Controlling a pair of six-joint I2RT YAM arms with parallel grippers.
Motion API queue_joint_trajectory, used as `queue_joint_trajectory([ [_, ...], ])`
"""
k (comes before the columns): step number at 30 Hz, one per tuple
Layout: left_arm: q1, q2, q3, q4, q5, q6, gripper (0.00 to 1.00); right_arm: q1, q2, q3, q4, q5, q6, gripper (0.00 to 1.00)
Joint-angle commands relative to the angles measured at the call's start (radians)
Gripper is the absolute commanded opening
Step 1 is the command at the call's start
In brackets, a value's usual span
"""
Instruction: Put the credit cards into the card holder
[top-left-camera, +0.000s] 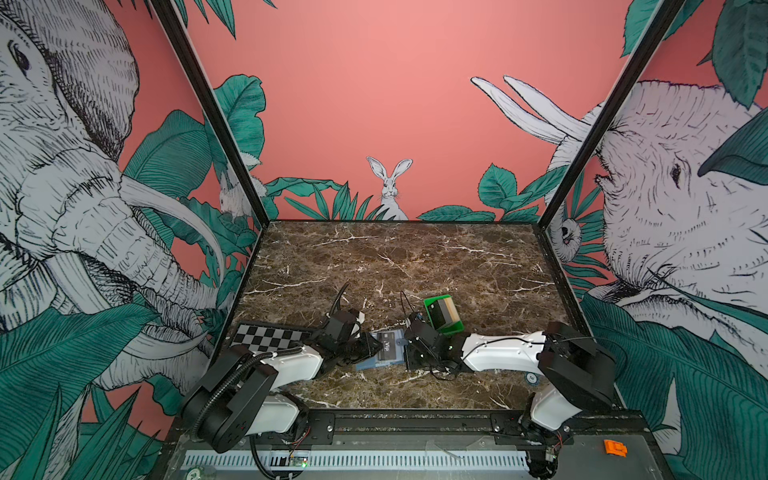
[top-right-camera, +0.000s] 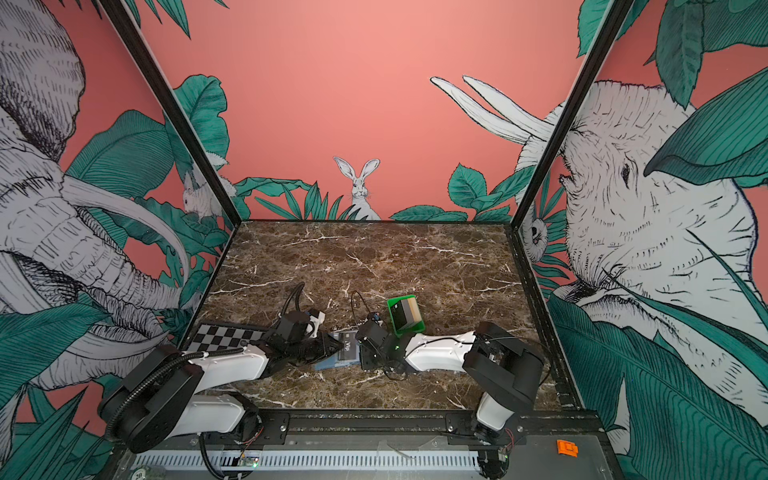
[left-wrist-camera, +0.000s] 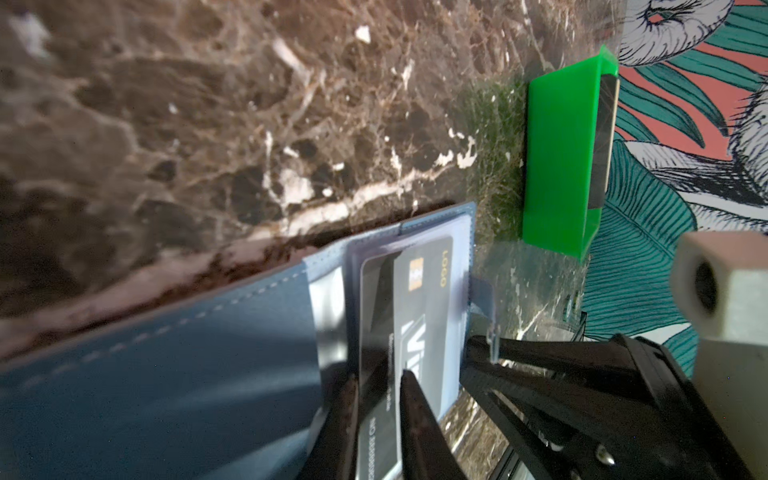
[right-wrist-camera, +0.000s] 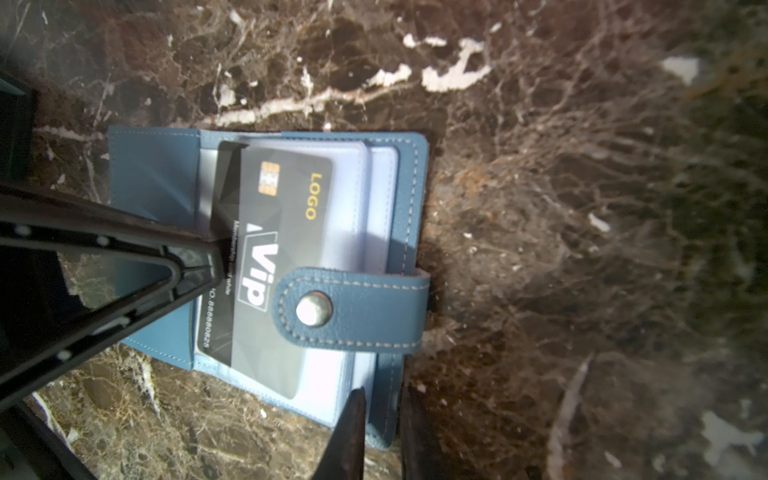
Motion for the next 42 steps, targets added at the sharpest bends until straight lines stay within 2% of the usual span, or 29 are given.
queue_joint_trajectory([
  [1,-0.027,0.029,-0.011,-0.062,-0.029,-0.021,0.21,0.005,0.017,0.002,-0.015,0.012,0.006,0.17],
  [22,-0.070,0.003,0.013,-0.076,-0.023,-0.034,0.14,0.004,0.017,-0.004,-0.007,0.010,0.007,0.17],
  [30,-0.081,-0.014,0.023,-0.093,-0.015,-0.038,0.18,0.004,0.024,0.000,-0.004,0.006,0.008,0.17],
  [38,-0.085,-0.026,0.040,-0.124,-0.030,-0.029,0.15,0.005,0.026,-0.003,-0.002,0.003,0.010,0.17],
  [42,-0.127,-0.027,0.062,-0.154,-0.042,-0.016,0.13,0.004,0.026,-0.004,-0.002,0.005,0.010,0.17],
])
